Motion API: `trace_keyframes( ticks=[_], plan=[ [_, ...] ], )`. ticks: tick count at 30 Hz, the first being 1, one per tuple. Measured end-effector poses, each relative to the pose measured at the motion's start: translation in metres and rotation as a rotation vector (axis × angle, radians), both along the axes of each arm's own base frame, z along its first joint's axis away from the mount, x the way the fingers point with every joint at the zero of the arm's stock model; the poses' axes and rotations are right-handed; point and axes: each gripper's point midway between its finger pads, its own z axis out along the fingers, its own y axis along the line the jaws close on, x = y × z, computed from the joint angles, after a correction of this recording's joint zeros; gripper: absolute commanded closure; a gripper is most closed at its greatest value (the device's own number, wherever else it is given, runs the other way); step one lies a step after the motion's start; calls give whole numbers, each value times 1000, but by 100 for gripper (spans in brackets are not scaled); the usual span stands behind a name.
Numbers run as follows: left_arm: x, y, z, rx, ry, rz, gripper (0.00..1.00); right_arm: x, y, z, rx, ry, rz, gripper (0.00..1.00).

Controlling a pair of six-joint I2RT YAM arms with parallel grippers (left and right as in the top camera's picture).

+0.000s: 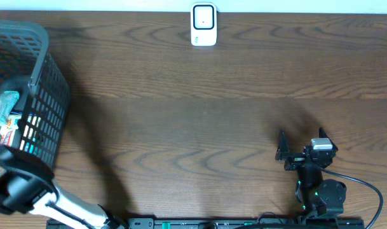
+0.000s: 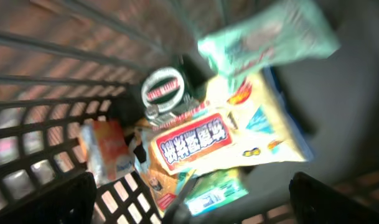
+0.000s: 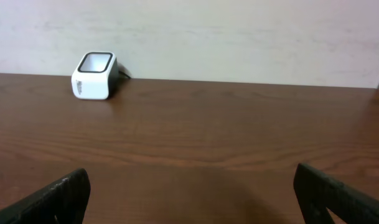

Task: Scan the item barcode
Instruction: 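Reach the left gripper into the basket and grasp the chip bag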

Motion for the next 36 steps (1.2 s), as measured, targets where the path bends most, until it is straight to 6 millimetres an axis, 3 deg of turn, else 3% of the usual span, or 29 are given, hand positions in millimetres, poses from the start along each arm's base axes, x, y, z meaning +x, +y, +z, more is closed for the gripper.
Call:
trace_keyframes(
  ticks=[5, 14, 30, 31, 34, 36],
  plan=[
    [3, -4, -44, -88, 123, -83, 2, 0, 0, 0, 0, 0, 0, 1],
    [10, -39, -93, -160, 294, -267, 2, 0, 0, 0, 0, 0, 0, 1],
    [-18, -28, -156, -127, 388, -301, 2, 0, 0, 0, 0, 0, 0, 1],
    [-17, -26, -156, -116, 380, -299, 4, 0, 0, 0, 0, 0, 0, 1],
    [-15, -21, -158, -84, 355, -297, 45, 0, 0, 0, 0, 0, 0, 1],
    [-15, -17, -160, -59, 361, -297, 60, 0, 0, 0, 0, 0, 0, 1]
  ],
)
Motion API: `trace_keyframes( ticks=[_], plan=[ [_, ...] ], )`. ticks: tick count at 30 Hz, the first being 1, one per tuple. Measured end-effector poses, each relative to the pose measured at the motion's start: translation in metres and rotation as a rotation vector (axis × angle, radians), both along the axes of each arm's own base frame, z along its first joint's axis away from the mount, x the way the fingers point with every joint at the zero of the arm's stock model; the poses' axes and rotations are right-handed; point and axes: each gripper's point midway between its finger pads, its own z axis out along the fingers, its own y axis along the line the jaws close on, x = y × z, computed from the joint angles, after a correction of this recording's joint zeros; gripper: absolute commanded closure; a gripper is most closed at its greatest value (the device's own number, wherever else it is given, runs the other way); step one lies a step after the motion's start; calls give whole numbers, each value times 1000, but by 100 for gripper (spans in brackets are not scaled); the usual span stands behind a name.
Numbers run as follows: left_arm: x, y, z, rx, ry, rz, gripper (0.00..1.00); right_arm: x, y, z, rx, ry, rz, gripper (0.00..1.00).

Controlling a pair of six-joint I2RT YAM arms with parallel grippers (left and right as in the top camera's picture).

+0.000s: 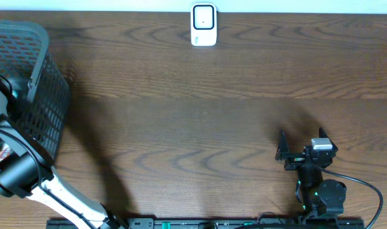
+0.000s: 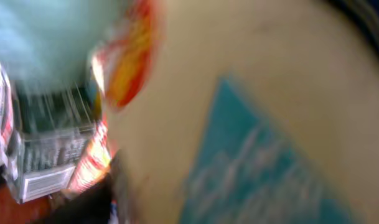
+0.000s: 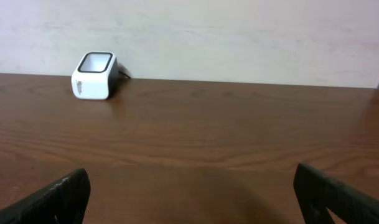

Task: Scan the item barcode
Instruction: 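Reach the left gripper into the basket and grasp the chip bag, then lift the chip bag to the scanner and drop it on the table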

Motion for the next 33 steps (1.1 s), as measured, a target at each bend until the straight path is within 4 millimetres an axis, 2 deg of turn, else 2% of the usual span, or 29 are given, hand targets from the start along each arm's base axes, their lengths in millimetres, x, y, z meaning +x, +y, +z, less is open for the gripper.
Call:
trace_keyframes(
  ticks=[2, 5, 9, 14, 17, 19, 21, 27, 33],
  plan=[
    [-2, 4, 1, 22, 8, 4, 72, 0, 0, 0, 0, 0, 0, 1],
    [-2, 6, 3, 40, 12, 7, 76, 0, 0, 0, 0, 0, 0, 1],
    [-1, 9, 10, 70, -8, 55, 92, 0, 0, 0, 0, 0, 0, 1],
    [3, 9, 27, 99, -78, 132, 92, 0, 0, 0, 0, 0, 0, 1],
    [13, 3, 46, 114, -165, 176, 92, 0, 0, 0, 0, 0, 0, 1],
    [22, 1, 69, 148, -245, 193, 92, 0, 0, 0, 0, 0, 0, 1],
    [36, -3, 103, 176, -375, 198, 92, 0, 0, 0, 0, 0, 0, 1],
    [72, -30, 231, 203, -856, 126, 93, 0, 0, 0, 0, 0, 0, 1],
    [81, -61, 322, 186, -1202, 59, 93, 0, 0, 0, 0, 0, 0, 1]
  ],
)
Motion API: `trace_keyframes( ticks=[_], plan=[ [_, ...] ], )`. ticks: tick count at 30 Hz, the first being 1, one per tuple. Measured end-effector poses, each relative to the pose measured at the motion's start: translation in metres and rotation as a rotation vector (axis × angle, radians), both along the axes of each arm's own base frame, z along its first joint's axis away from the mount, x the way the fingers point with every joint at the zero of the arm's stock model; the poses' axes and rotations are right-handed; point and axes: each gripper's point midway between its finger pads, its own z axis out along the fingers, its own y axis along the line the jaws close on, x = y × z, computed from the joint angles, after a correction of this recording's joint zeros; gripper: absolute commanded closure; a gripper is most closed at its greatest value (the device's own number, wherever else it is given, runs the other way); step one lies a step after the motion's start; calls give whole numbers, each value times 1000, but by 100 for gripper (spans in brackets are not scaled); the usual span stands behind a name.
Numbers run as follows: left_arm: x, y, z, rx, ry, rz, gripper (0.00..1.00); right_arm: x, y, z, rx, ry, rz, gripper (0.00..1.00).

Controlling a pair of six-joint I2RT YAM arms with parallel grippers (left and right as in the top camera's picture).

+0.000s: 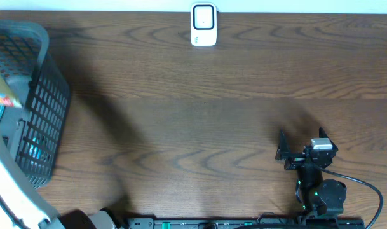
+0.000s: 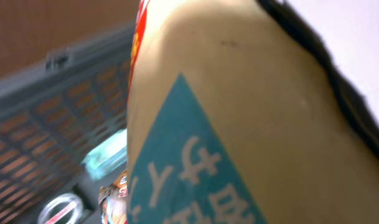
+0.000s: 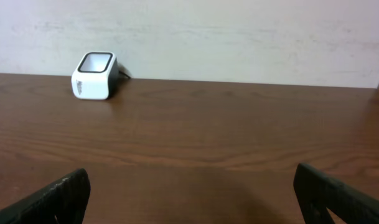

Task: Scan the item barcode
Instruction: 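Lift the chip bag to the scanner and drop it on the table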

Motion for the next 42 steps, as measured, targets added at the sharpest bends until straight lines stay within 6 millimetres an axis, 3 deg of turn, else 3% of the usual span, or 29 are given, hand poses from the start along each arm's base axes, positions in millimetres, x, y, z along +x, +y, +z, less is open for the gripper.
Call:
trace_keyframes(
  ticks=[6, 10, 15, 19, 24, 28, 32, 36, 41, 42],
  plan=[
    [-15, -35, 61, -189, -314, 44, 93, 0, 0, 0, 0, 0, 0, 1],
    [-3, -75, 87, -339, -449, -65, 93, 0, 0, 0, 0, 0, 0, 1],
    [38, -151, 93, -450, -460, -317, 92, 0, 0, 0, 0, 0, 0, 1],
    [64, -209, 80, -495, -397, -476, 93, 0, 0, 0, 0, 0, 0, 1],
    [95, -283, 32, -557, -232, -631, 93, 0, 0, 0, 0, 0, 0, 0],
    [119, -345, -39, -603, -29, -677, 92, 0, 0, 0, 0, 0, 0, 1],
    [131, -402, -111, -593, 156, -707, 92, 0, 0, 0, 0, 0, 0, 1],
    [120, -451, -175, -559, 329, -715, 92, 0, 0, 0, 0, 0, 0, 1],
    [94, -503, -220, -529, 463, -758, 92, 0, 0, 0, 0, 0, 0, 1],
    [89, -512, -226, -524, 479, -768, 87, 0, 0, 0, 0, 0, 0, 1]
  ],
)
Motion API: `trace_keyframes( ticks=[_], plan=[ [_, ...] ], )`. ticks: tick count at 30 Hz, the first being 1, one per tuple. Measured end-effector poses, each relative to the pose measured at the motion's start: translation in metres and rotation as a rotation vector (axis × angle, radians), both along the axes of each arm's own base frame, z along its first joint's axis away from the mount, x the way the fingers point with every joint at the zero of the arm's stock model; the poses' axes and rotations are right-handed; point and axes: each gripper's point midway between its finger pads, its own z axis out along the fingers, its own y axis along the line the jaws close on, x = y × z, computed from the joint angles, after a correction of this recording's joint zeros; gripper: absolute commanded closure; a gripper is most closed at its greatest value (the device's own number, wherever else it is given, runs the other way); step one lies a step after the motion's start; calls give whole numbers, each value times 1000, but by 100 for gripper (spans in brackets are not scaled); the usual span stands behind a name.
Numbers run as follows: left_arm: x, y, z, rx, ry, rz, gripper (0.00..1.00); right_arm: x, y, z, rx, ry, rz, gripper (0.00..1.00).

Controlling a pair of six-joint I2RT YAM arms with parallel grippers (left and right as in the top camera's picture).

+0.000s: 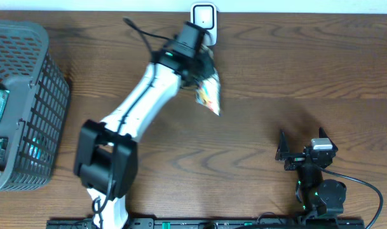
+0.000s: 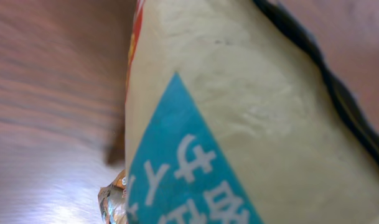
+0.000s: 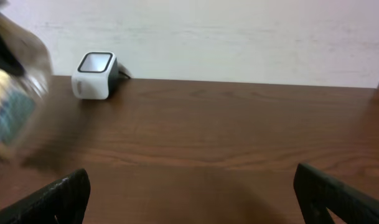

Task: Scan the item barcode
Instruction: 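Lift the chip bag to the scanner and drop it on the table, then return the left gripper into the basket toward a small green box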

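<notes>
A cream snack packet [image 1: 208, 95] with a blue triangle and white characters hangs from my left gripper [image 1: 195, 65], which is shut on it just in front of the white scanner [image 1: 204, 19] at the table's back edge. The packet [image 2: 239, 124] fills the left wrist view and hides the fingers. In the right wrist view it shows as a blur [image 3: 15, 102] left of the scanner [image 3: 94, 75]. My right gripper [image 1: 299, 152] rests open near the front right, with nothing between its fingers [image 3: 58, 199].
A grey mesh basket [image 1: 44, 102] stands at the far left with other packets inside. My left arm [image 1: 139, 108] stretches diagonally from the front left to the scanner. The dark wooden table [image 1: 295, 76] ends at a white wall behind the scanner.
My left gripper, holding the packet, was above the basket at the far left. It is now at the back middle of the table, by the scanner. The right arm has not moved.
My left gripper was first open above the packets in the basket. Then it was pressed close against the cream packet inside. Then it held that packet above the basket rim, and now holds it in front of the scanner. The right gripper stayed open throughout.
</notes>
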Motion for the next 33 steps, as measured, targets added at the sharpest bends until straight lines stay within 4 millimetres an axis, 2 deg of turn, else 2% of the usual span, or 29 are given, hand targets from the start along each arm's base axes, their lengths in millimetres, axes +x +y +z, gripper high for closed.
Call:
trace_keyframes(
  ticks=[1, 2, 3, 6, 7, 10, 13, 15, 17, 18, 21, 22, 25, 27, 29, 30, 33],
  plan=[
    [-5, -9, -5, 5, 11, -13, 66, 0, 0, 0, 0, 0, 0, 1],
    [-12, -19, -11, 10, 22, -32, 51, 0, 0, 0, 0, 0, 0, 1],
    [-17, -27, -14, 13, 29, -45, 47, 0, 0, 0, 0, 0, 0, 1],
    [-33, -48, -17, 20, 35, -83, 43, 0, 0, 0, 0, 0, 0, 1],
    [-35, -51, -17, 23, 31, -89, 40, 0, 0, 0, 0, 0, 0, 1],
    [-36, -54, -17, 28, 27, -88, 39, 0, 0, 0, 0, 0, 0, 1],
    [-31, -46, -12, 34, 9, -87, 39, 0, 0, 0, 0, 0, 0, 1],
    [-25, -37, -1, 37, -25, -93, 39, 0, 0, 0, 0, 0, 0, 1],
    [-17, -24, 19, 39, -82, -102, 39, 0, 0, 0, 0, 0, 0, 1],
    [-11, -13, 37, 40, -128, -107, 39, 0, 0, 0, 0, 0, 0, 1],
    [4, 34, 97, 51, -281, -71, 39, 0, 0, 0, 0, 0, 0, 1],
    [10, 60, 122, 63, -342, -29, 39, 0, 0, 0, 0, 0, 0, 1],
    [18, 155, 196, 127, -517, 168, 39, 0, 0, 0, 0, 0, 0, 1],
    [7, 232, 238, 212, -605, 342, 39, 0, 0, 0, 0, 0, 0, 1],
    [-17, 306, 264, 317, -637, 526, 38, 0, 0, 0, 0, 0, 0, 1],
    [-31, 334, 269, 361, -629, 597, 38, 0, 0, 0, 0, 0, 0, 1],
    [-67, 404, 263, 473, -545, 772, 38, 0, 0, 0, 0, 0, 0, 1]
  ],
)
